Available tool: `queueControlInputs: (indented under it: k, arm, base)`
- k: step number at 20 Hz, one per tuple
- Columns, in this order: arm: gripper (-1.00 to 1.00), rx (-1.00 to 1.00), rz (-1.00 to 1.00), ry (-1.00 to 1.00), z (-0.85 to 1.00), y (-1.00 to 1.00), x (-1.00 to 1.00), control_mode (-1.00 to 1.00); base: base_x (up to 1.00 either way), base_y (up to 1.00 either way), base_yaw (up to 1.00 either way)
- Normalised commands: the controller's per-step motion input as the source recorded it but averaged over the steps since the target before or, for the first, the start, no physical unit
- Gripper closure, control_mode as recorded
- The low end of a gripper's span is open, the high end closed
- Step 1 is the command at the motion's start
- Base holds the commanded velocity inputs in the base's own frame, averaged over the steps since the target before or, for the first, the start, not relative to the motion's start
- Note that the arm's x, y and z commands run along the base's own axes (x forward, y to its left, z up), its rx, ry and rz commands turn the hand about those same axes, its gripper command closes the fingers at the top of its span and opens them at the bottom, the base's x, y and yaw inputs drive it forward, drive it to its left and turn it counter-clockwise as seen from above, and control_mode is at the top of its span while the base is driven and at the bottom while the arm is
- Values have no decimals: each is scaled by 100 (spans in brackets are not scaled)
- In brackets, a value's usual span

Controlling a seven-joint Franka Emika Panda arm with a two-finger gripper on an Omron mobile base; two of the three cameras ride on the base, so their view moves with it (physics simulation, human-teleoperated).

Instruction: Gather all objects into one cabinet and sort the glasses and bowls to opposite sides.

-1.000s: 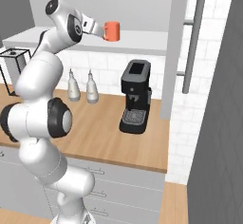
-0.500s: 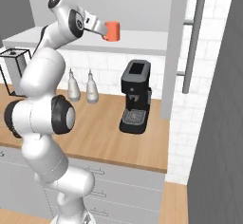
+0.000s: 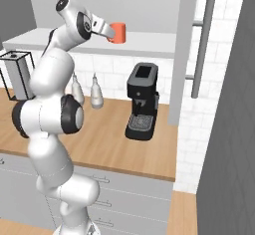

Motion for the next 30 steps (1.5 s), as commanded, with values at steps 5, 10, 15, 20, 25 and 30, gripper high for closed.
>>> queueControlInputs:
  k: [5,10,15,20,25,30]
  arm:
    - [-100,0,0,0,0,0,18,-100]
    - [-100,0,0,0,-8,-5,14,-100]
    - [-100,0,-2,0,-5,-1,14,-100]
    - [-100,0,-2,0,-5,-5,8,-100]
    - [-100,0,-2,0,-3,-6,2,-100]
    - [100,0,-1,0,-1,-15,8,-100]
  base:
    - [0,0,0]
    - [0,0,0]
    - [0,0,0]
    - [0,0,0]
    - [0,0,0]
    - [0,0,0]
